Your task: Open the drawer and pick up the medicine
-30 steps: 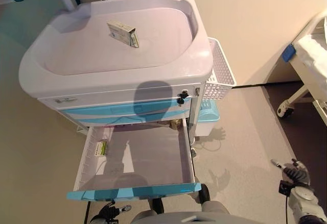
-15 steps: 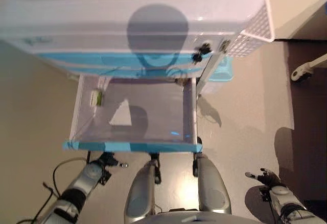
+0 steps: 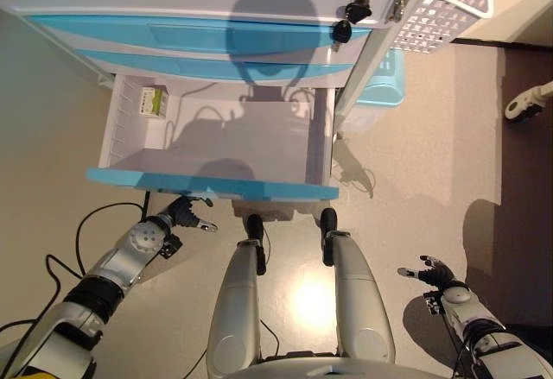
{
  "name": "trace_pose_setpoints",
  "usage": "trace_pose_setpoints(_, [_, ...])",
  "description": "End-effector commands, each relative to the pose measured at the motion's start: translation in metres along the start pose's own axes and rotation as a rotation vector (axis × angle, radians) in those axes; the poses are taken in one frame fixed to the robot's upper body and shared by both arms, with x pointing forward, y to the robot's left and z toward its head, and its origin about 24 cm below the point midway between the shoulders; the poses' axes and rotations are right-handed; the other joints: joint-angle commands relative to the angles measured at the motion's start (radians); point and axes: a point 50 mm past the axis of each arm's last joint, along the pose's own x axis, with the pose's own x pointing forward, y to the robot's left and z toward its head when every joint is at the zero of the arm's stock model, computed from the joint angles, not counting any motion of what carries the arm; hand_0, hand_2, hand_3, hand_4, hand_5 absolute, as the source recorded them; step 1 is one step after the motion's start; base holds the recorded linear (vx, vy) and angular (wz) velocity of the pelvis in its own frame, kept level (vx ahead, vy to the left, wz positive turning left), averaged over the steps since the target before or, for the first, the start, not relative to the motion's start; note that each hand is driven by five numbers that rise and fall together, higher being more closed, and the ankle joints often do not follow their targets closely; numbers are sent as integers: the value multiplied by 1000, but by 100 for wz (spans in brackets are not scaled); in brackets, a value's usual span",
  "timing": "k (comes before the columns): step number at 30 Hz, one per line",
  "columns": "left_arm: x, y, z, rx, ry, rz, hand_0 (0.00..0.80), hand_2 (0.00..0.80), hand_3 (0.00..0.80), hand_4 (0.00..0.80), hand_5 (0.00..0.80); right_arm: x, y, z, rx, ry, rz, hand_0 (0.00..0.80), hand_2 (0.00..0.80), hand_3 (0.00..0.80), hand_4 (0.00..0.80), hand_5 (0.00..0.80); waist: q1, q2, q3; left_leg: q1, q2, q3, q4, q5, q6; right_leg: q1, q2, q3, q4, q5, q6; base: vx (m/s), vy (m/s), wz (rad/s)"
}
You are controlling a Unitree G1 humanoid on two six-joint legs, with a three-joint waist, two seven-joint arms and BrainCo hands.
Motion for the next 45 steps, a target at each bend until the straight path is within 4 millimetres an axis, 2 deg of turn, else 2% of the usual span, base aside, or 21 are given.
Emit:
trace_pose_setpoints(1, [8, 65, 38, 169, -76, 251, 0, 0, 0, 0, 0, -8, -10, -38, -80, 109, -11, 0, 0, 0, 0, 0, -41, -7, -72, 4, -17, 32, 131, -144, 53, 48, 4, 5, 20, -58, 19, 11, 10, 6])
trace_pose_setpoints(2, [8, 65, 39, 170, -77, 251, 0, 0, 0, 0, 0, -8, -10, -38, -79, 109, -11, 0, 0, 0, 0, 0, -39, -7, -71, 5, -16, 32, 131, -144, 53, 48, 4, 5, 20, -58, 19, 0, 0, 0])
trace_pose_setpoints(5, [14, 92, 56, 237, -70, 336, 0, 0, 0, 0, 0, -9, -12, -42, -89, 125, -11, 0, 0, 0, 0, 0, -49, -13, -71, 9, -13, 41, 133, -152, 57, 47, 6, 16, 16, -56, 20, 15, 21, -11])
trace_pose_setpoints(8, [18, 111, 64, 255, -42, 400, 0, 0, 0, 0, 0, -9, -8, -46, -106, 137, 3, 0, 0, 0, 0, 0, -59, -19, -73, 12, -13, 48, 138, -159, 60, 43, 9, 25, 17, -56, 21, 23, 24, -7])
trace_pose_setpoints(13, [19, 135, 65, 268, 29, 506, 0, 0, 0, 0, 0, -9, 3, -42, -122, 122, 35, 0, 0, 0, 0, 0, -74, -32, -75, 13, -7, 64, 148, -170, 65, 44, 14, 44, 16, -59, 25, 29, 35, -11])
trace_pose_setpoints(19, [21, 148, 63, 315, 124, 535, 0, 0, 0, 0, 0, -8, 13, -38, -147, 99, 61, 0, 0, 0, 0, 0, -88, -41, -85, 13, -1, 75, 147, -175, 65, 44, 18, 52, 5, -53, 30, 27, 17, -13])
trace_pose_setpoints(28, [24, 140, 60, 248, 107, 523, 0, 0, 0, 0, 0, -8, 17, -36, -146, 95, 67, 0, 0, 0, 0, 0, -87, -39, -102, 27, -4, 77, 117, -168, 63, 57, 21, 57, -29, -39, 34, 2, 1, 0])
trace_pose_setpoints(30, [25, 134, 57, 215, 96, 511, 0, 0, 0, 0, 0, -8, 18, -36, -148, 100, 67, 0, 0, 0, 0, 0, -84, -38, -102, 35, -5, 77, 109, -166, 64, 65, 21, 57, -37, -36, 35, -18, 3, 0])
trace_pose_setpoints(31, [27, 119, 49, 148, 80, 471, 0, 0, 0, 0, 0, -8, 18, -36, -151, 107, 69, 0, 0, 0, 0, 0, -78, -40, -105, 50, -11, 84, 72, -128, 67, 79, 15, 56, -68, -1, 33, -46, 6, 0])
trace_pose_setpoints(32, [28, 116, 46, 131, 79, 464, 0, 0, 0, 0, 0, -8, 18, -37, -153, 109, 70, 0, 0, 0, 0, 0, -77, -40, -105, 57, -12, 83, 65, -126, 67, 85, 14, 56, -73, 1, 33, 0, 0, 0])
trace_pose_setpoints(33, [28, 97, 34, 10, 54, 426, 0, 0, 0, 0, 0, -9, 20, -39, -159, 115, 76, 0, 0, 0, 0, 0, -68, -39, -107, 93, -20, 82, 27, -116, 64, 120, 13, 53, -101, 9, 34, 35, 0, -1])
trace_pose_setpoints(34, [28, 97, 34, 9, 54, 426, 0, 0, 0, 0, 0, -9, 20, -39, -159, 115, 76, 0, 0, 0, 0, 0, -69, -39, -106, 94, -20, 82, 26, -116, 64, 121, 13, 53, -102, 9, 34, 44, -4, -9])
trace_pose_setpoints(35, [27, 86, 27, -66, 47, 399, 0, 0, 0, 0, 0, -9, 20, -41, -158, 121, 78, 0, 0, 0, 0, 0, -64, -39, -108, 113, -23, 80, 9, -112, 62, 140, 12, 51, -117, 14, 35, 43, -8, -8])
trace_pose_setpoints(36, [26, 69, 14, -177, 44, 361, 0, 0, 0, 0, 0, -10, 22, -43, -155, 132, 82, 0, 0, 0, 0, 0, -57, -37, -112, 139, -25, 79, -17, -104, 60, 167, 9, 50, -141, 21, 37, 105, -25, -7])
trace_pose_setpoints(37, [21, 43, -8, -304, 75, 298, 0, 0, 0, 0, 0, -11, 23, -44, -151, 131, 90, 0, 0, 0, 0, 0, -50, -37, -118, 191, -30, 75, -65, -89, 54, 222, 8, 43, -185, 36, 41, 96, -23, -3])
trace_pose_setpoints(39, [21, 43, -9, -304, 76, 298, 0, 0, 0, 0, 0, -11, 23, -44, -151, 131, 90, 0, 0, 0, 0, 0, -51, -37, -117, 193, -31, 75, -66, -89, 54, 223, 7, 42, -186, 36, 41, 75, -17, -2])
trace_pose_setpoints(40, [13, 8, -40, -409, 176, 223, 0, 0, 0, 0, 0, -13, 22, -52, -162, 163, 91, 0, 0, 0, 0, 0, -44, -34, -130, 270, -40, 69, -141, -67, 45, 310, 3, 27, -255, 54, 46, 88, -17, 6])
trace_pose_setpoints(41, [13, 7, -40, -409, 177, 223, 0, 0, 0, 0, 0, -13, 22, -52, -163, 163, 91, 0, 0, 0, 0, 0, -44, -34, -129, 272, -40, 68, -142, -66, 45, 311, 3, 27, -255, 54, 46, 161, -36, 13])
trace_pose_setpoints(42, [7, -14, -59, -459, 238, 183, 0, 0, 0, 0, 0, -13, 22, -55, -170, 183, 93, 0, 0, 0, 0, 0, -40, -28, -143, 328, -44, 61, -198, -49, 41, 368, 3, 16, -298, 63, 50, 73, -20, 16])
trace_pose_setpoints(43, [7, -14, -59, -459, 238, 183, 0, 0, 0, 0, 0, -13, 22, -55, -171, 182, 93, 0, 0, 0, 0, 0, -40, -28, -142, 329, -44, 61, -199, -49, 41, 369, 3, 16, -299, 63, 50, 127, -32, 21])
trace_pose_setpoints(45, [-5, -43, -82, -540, 328, 148, 0, 0, 0, 0, 0, -14, 23, -59, -172, 200, 99, 0, 0, 0, 0, 0, -34, -23, -169, 389, -46, 55, -270, -22, 35, 431, 3, -1, -354, 73, 52, 122, -33, 18])
